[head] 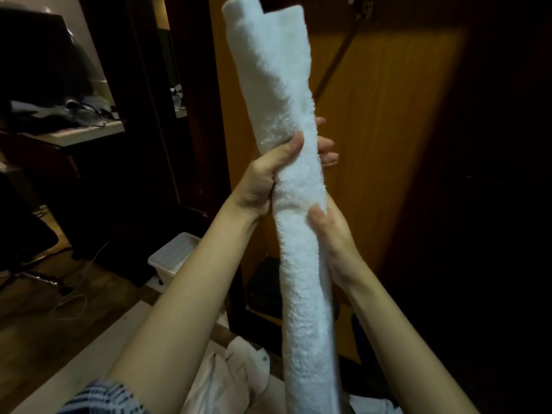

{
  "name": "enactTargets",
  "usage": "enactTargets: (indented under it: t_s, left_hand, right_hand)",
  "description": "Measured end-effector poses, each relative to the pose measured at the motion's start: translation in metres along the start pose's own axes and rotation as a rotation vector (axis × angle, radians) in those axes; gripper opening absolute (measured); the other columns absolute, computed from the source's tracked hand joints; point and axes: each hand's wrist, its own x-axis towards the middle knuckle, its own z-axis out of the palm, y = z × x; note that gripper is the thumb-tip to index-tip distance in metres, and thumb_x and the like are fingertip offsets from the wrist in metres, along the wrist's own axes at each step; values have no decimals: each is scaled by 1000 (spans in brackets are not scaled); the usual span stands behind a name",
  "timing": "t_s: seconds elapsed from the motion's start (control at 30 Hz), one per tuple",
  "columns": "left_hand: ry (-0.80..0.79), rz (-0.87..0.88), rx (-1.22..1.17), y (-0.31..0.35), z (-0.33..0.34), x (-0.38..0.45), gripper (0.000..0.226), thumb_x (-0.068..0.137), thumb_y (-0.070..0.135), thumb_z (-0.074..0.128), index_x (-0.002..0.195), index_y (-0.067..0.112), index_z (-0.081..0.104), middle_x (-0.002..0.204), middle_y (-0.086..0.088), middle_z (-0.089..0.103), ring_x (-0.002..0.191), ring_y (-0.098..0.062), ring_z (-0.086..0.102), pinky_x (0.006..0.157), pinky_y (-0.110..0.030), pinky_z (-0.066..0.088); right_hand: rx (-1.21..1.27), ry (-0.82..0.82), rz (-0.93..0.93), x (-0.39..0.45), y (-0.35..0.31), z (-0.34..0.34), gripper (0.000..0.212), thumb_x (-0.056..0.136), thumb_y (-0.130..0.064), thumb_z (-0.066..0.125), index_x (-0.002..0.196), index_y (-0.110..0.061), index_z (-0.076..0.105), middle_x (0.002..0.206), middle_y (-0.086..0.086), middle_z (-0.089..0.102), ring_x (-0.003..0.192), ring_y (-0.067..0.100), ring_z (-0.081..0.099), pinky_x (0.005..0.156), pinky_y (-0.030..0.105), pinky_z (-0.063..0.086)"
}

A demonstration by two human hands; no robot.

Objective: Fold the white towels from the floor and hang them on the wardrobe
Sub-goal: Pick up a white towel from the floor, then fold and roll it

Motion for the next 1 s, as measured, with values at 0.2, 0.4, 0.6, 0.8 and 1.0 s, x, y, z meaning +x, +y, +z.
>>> enactTargets:
  t_s: [0.2, 0.4, 0.6, 0.8, 1.0]
  left_hand:
    - [-87, -54, -85, -2, 4, 22, 59, 73, 37, 74, 121, 13, 50, 85, 3, 68, 67, -6, 64, 69, -25, 55]
    - [-85, -60, -116, 0, -1, 30, 62, 70, 36, 78, 121, 13, 50, 84, 3, 68, 66, -7, 63, 68, -24, 54]
    - [-79, -37, -91, 7, -12, 27, 66, 68, 34, 80, 122, 14, 48, 82, 4, 67, 64, -7, 62, 67, -24, 53]
    - [98, -23, -17, -2, -19, 18, 57, 64, 32, 84, 114, 17, 60, 80, 2, 69, 63, -9, 63, 65, -25, 53]
    - [438, 8, 207, -7, 3, 22, 11, 79, 13, 70, 71, 19, 76, 78, -6, 71, 59, -12, 64, 62, -31, 55]
  right_hand:
    - [-53, 114, -44, -15, 21, 4, 19, 95, -26, 48, 113, -25, 53, 94, -23, 69, 89, -5, 63, 74, 14, 49]
    - [-118, 139, 27, -29, 62, -6, 22, 98, -9, 46, 117, -17, 56, 97, -20, 69, 93, -2, 62, 78, 17, 48]
    - [-344, 137, 316, -58, 122, -15, 29, 84, -17, 71, 108, -23, 57, 104, -2, 67, 95, 10, 65, 85, 36, 54]
    - [-578, 636, 47, -55, 103, 4, 24, 84, -23, 69, 91, -28, 47, 96, -5, 52, 92, 7, 51, 81, 24, 42]
    - [-543, 539, -36, -52, 94, 29, 42, 74, -41, 66, 107, -17, 57, 98, -6, 60, 89, 1, 58, 71, 16, 46]
